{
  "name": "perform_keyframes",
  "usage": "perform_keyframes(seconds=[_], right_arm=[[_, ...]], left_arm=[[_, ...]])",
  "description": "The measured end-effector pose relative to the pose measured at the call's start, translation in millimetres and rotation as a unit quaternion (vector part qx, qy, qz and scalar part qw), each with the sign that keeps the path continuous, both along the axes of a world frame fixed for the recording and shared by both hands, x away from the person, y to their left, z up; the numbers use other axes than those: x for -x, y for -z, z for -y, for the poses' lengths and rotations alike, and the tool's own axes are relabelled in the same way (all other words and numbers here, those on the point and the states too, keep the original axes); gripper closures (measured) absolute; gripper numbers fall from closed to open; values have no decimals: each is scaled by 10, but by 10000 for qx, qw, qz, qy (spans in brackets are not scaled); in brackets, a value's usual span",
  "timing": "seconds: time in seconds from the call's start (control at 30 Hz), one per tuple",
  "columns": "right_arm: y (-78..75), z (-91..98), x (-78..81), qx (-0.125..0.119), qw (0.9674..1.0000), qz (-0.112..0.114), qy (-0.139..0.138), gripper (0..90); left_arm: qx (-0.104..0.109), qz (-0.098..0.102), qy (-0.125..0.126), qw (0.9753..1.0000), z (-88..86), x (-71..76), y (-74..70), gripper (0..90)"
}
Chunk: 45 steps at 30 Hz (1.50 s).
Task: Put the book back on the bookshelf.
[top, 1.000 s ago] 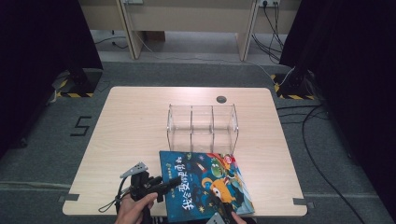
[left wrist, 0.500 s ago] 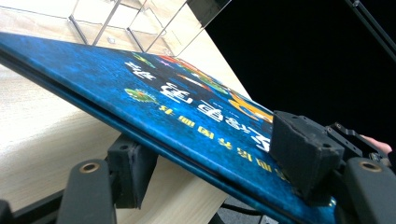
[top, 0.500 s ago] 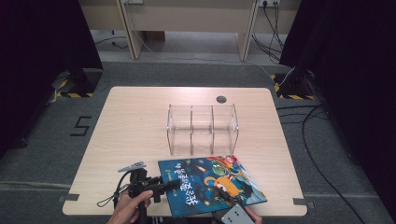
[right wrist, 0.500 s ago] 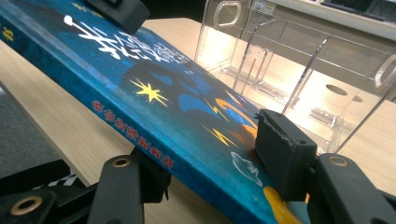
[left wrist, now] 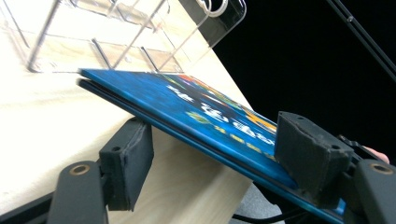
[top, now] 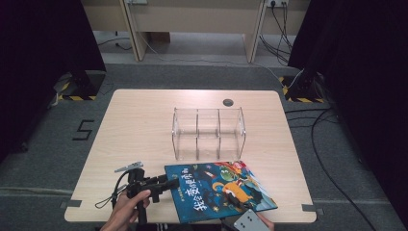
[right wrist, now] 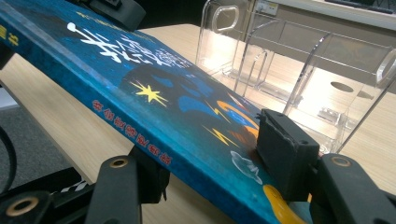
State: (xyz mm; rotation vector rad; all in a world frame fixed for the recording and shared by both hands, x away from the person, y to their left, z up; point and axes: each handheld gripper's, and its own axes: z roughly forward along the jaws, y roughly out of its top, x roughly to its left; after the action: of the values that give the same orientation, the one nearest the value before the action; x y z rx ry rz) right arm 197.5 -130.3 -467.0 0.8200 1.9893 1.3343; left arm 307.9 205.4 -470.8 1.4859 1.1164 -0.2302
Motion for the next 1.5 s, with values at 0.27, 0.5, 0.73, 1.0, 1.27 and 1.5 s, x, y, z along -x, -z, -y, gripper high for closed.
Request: perform_keyframes(seconds=[0.27,0.5,0.73,1.0,1.27,1.5], right_arm=[[-35,64,-5,-103,9999,-52,-21,469],[-88,178,-12,-456,9989,-112,10,470],[-131,304,-35,-819,9965,-175,29,471],[-164,416,-54,-1178,9927,-250,74,471],[-210,570,-81,-1697,9845,-401,194,473],[-236,685,-96,-2012,9778,-487,331,485]], left_arm=[[-133,330,-685,9970,-215,-73,18,312],[-475,591,-1162,9903,-339,-100,46,331],[-1975,906,-762,9731,-225,-124,138,316],[-2506,816,-218,9644,-68,-112,246,275],[-2905,799,-47,9535,-17,-134,314,259],[-3293,817,181,9405,35,-137,373,237]])
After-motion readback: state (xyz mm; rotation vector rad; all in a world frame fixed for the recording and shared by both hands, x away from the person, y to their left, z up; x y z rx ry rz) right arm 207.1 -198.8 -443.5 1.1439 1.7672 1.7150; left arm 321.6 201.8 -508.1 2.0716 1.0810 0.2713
